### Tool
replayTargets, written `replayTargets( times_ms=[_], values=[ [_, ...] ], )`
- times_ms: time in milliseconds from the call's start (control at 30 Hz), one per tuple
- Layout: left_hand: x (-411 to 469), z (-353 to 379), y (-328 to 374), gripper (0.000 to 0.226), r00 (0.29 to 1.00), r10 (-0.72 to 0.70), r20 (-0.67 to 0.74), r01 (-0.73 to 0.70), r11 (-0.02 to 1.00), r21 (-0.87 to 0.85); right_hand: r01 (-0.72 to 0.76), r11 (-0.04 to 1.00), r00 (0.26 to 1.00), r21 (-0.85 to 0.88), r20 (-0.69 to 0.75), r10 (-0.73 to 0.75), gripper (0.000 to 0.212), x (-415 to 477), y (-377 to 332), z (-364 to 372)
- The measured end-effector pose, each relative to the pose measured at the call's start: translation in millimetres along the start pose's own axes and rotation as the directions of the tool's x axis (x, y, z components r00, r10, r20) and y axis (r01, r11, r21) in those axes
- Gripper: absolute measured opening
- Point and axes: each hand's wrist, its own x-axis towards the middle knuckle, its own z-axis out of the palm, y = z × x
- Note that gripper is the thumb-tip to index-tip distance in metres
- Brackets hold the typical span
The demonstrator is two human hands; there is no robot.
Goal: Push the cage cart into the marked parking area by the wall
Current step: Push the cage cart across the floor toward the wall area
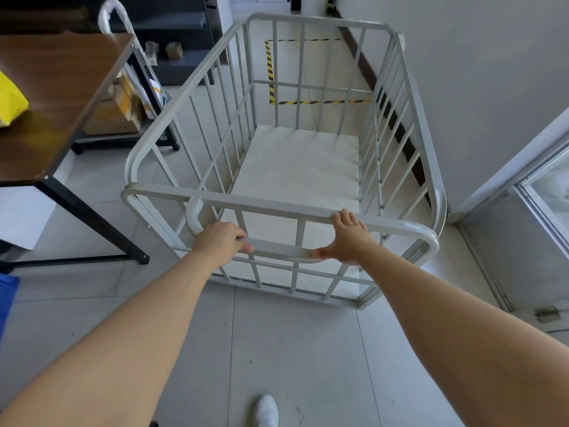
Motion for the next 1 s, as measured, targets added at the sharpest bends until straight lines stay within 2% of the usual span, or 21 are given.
replayTargets(
  times_ms=[367,600,1000],
  values=[
    [114.2,-57.1,-11.9,0.022,1.000,-0.020,0.021,0.021,0.999,-0.033,-0.033,0.999,0.999,0.019,-0.012,0.033,0.118,109.2,-26.6,-50.9],
    [196.8,-91.6,-13.3,0.025,0.995,-0.096,0.009,0.096,0.995,-0.032,-0.011,0.999,1.000,0.044,-0.015,0.012,0.117,184.8,-33.8,-84.4],
    [337.4,-123.7,23.9,0.031,0.989,-0.145,-0.026,0.144,0.989,-0.035,0.006,1.000,1.000,0.013,-0.004,-0.006,0.117,313.1,2.5,-156.4]
  ],
)
